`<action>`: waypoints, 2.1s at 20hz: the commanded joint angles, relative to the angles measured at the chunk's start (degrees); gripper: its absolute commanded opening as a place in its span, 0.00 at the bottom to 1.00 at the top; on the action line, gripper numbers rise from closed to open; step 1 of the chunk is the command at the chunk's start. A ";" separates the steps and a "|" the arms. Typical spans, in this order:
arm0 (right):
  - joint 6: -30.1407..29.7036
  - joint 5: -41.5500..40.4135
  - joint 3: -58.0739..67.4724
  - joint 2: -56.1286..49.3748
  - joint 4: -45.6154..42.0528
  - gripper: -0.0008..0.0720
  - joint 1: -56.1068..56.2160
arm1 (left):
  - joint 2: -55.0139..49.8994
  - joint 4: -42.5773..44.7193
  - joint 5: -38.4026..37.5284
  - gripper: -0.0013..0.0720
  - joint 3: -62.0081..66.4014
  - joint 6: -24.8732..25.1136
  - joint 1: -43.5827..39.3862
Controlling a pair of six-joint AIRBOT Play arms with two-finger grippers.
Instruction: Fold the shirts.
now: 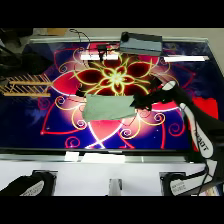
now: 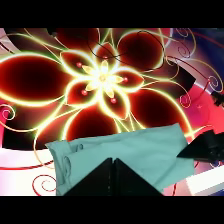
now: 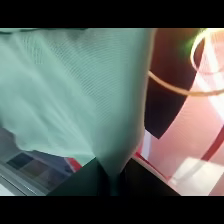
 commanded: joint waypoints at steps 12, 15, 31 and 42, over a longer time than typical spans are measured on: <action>6.71 19.63 24.13 15.65 0.85 0.05 -50.03 | -3.61 -0.02 0.26 0.06 0.00 0.20 0.00; 8.35 24.28 24.13 17.55 0.57 0.05 -57.13 | -3.61 -0.04 0.22 0.06 0.00 0.20 0.00; 11.61 32.00 0.68 26.27 -38.25 0.05 -59.60 | -3.61 0.04 0.22 0.06 0.00 1.75 -4.74; 4.42 20.37 -2.67 29.68 -40.59 0.94 -59.56 | -3.61 0.26 0.13 0.06 0.28 2.12 -4.61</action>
